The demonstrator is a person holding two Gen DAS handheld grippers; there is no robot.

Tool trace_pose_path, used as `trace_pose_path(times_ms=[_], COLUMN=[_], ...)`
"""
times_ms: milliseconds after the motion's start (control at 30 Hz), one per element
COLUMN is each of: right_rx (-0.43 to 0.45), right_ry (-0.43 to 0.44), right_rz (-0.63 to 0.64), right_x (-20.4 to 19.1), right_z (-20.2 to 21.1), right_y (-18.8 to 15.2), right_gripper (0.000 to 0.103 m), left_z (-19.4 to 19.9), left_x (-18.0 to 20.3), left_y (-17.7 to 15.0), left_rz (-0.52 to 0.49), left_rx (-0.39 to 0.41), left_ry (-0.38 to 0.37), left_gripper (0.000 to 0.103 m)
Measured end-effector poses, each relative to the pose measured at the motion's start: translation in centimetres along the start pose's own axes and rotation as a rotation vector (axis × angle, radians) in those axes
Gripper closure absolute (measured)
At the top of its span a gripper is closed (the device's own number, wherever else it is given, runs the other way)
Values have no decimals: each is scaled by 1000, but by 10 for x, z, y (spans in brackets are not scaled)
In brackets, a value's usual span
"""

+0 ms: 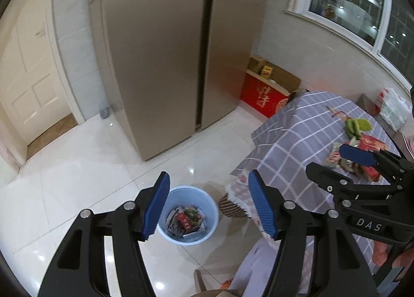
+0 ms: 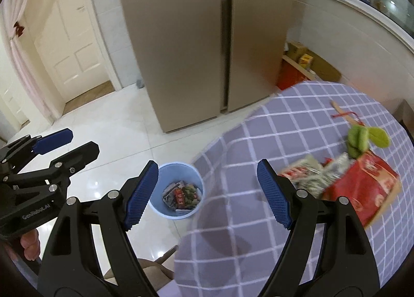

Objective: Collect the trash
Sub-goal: 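Swing both open tools back toward the red snack bag and wrappers, then grasp the red snack bag with the right tool while the left tool grasps the striped wrapper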

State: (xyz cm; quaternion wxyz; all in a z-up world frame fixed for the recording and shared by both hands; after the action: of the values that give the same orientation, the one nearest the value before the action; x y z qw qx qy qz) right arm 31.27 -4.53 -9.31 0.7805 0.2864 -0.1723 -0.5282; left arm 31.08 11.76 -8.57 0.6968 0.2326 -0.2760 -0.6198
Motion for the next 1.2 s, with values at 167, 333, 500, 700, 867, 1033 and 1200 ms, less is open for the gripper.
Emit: trace_pose_path(times_ms=[167, 333, 500, 700, 867, 1033, 1200], right_rx=[4, 16, 45, 77, 43, -8, -31], right_ry=[-46, -84, -154, -216, -216, -153, -96], right_rz=[-76, -161, -248, -343, -411, -439, -436], right_x=[36, 76, 116, 164, 191, 198, 196], right_z=[12, 28, 45, 58, 49, 32, 16], right_y=[-9, -23, -34, -49, -59, -68, -65], right_gripper=[20, 18, 16, 13, 13, 13, 13], left_z=[0, -8, -18, -35, -50, -71, -86], left_x=[30, 70, 105, 144, 170, 187, 194], left_y=[7, 12, 12, 9, 7, 9, 4], left_rz=[-48, -106, -172, -254, -304, -314, -325], left_rx=[12, -2, -31, -69, -88, -110, -142], left_ry=[-49, -108, -159, -211, -248, -307, -332], left_gripper=[35, 32, 32, 32, 32, 39, 67])
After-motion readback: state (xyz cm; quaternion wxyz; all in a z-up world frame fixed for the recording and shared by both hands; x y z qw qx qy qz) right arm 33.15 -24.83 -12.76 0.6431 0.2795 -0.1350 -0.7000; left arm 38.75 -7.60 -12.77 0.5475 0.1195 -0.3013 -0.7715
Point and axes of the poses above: each gripper's, at about its wrist camera, not at the fingertips, and z roughly against the way its jaws point, x to its right, y to its top, the point moved 5 cm from there along -z, roughly the way its jaws point, and after that the axes turned 1 degree about z, right-handed, at the moved point
